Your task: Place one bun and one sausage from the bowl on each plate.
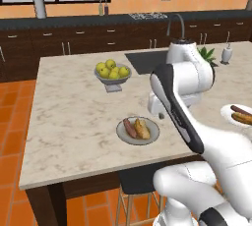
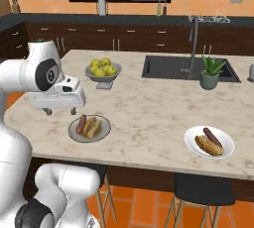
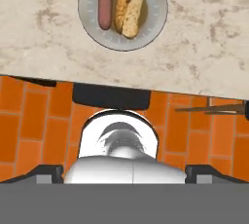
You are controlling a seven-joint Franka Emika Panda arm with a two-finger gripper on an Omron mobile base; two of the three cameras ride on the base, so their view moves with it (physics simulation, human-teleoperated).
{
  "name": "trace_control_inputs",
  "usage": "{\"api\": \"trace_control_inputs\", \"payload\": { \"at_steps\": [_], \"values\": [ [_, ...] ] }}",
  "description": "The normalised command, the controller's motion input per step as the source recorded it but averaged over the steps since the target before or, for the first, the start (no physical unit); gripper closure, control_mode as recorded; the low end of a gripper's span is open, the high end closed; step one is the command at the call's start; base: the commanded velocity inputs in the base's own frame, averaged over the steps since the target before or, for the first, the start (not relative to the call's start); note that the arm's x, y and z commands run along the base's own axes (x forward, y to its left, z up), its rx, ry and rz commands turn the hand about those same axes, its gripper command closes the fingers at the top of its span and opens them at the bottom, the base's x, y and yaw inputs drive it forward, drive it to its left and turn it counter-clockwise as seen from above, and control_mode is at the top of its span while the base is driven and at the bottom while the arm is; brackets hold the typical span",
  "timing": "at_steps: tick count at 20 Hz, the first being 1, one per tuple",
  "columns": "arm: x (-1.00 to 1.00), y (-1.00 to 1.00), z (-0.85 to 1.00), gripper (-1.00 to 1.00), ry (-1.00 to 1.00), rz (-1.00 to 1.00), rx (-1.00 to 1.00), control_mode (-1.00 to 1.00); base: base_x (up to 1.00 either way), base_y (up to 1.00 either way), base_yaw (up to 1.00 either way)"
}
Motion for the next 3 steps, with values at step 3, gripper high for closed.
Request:
{"api": "trace_control_inputs", "payload": {
  "at_steps": [3],
  "values": [
    [-0.67,-0.23,0.00,-1.00,-0.06,0.00,0.00,-1.00,0.00,0.00,0.00]
  ]
}}
